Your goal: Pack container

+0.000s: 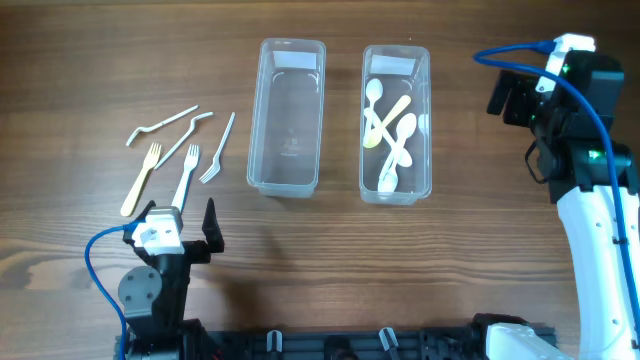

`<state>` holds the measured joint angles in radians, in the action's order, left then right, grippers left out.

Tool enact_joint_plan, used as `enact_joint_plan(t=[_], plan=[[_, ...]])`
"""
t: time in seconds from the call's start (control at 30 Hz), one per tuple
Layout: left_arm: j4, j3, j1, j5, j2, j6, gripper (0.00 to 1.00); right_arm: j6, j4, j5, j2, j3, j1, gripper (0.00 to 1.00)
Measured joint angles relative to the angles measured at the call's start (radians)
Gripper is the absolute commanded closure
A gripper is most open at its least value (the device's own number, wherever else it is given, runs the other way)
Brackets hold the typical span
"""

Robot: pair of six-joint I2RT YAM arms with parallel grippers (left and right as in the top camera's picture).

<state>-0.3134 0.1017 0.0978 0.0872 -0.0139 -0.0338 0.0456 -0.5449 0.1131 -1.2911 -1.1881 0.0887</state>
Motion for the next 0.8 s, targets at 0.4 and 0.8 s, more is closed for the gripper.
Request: enact_joint_plan(t=[0.4, 0.8], plan=[[0.000, 0.000, 0.000, 0.000, 0.000, 0.000, 0.00, -0.006, -0.001, 0.000, 0.000, 0.000, 0.000, 0.00], [0.043, 0.000, 0.000, 0.088, 0.000, 0.001, 0.00, -0.007, -0.001, 0.000, 0.000, 0.000, 0.000, 0.00]])
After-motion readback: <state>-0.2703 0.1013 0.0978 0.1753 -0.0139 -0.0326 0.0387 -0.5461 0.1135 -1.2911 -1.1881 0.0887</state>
